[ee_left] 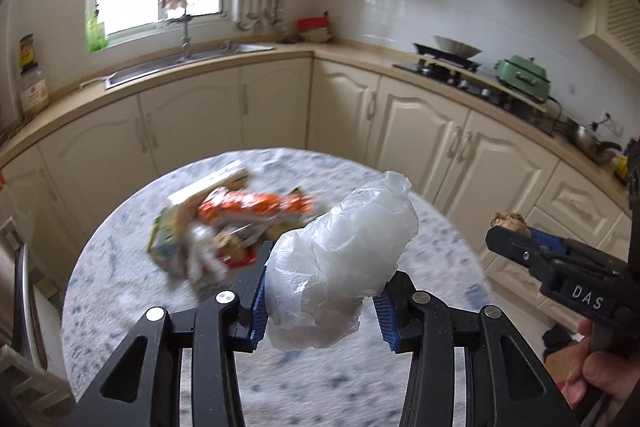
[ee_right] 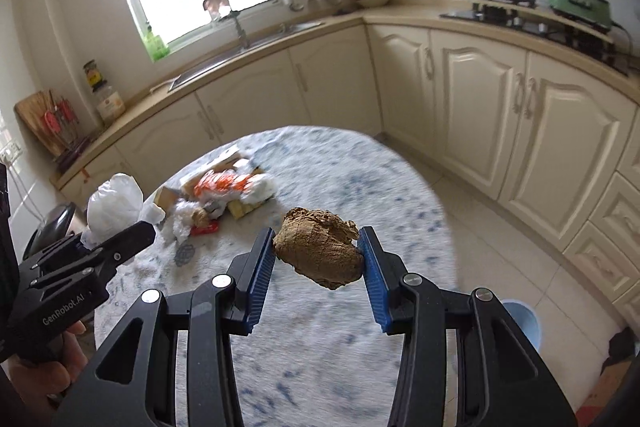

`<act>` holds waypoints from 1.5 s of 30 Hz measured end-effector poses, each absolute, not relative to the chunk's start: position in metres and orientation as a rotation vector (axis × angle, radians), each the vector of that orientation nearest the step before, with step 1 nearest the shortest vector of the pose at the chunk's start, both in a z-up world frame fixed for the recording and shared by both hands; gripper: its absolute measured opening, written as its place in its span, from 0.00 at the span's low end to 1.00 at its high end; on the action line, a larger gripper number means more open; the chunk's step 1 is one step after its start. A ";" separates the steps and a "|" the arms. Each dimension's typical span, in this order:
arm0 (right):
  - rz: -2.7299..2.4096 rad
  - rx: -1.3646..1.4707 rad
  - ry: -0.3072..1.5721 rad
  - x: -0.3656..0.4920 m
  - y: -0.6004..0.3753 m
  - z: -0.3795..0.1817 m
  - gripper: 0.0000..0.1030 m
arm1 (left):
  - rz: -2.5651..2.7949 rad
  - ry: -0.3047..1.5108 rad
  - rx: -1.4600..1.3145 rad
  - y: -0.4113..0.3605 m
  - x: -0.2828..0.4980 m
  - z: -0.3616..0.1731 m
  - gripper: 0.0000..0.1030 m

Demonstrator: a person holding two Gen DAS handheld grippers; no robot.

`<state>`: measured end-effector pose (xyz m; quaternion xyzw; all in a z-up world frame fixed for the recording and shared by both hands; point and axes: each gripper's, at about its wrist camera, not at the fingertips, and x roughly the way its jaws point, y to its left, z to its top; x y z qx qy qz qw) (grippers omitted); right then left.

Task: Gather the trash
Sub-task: 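Carry the plastic bag and ginger root to the light-blue bin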

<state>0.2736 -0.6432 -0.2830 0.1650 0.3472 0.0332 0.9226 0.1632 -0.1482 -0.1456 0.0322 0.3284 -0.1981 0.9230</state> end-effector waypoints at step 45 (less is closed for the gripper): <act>-0.466 0.794 1.028 0.180 -0.979 -0.523 0.55 | -0.902 1.313 0.312 -0.622 0.293 -0.365 0.67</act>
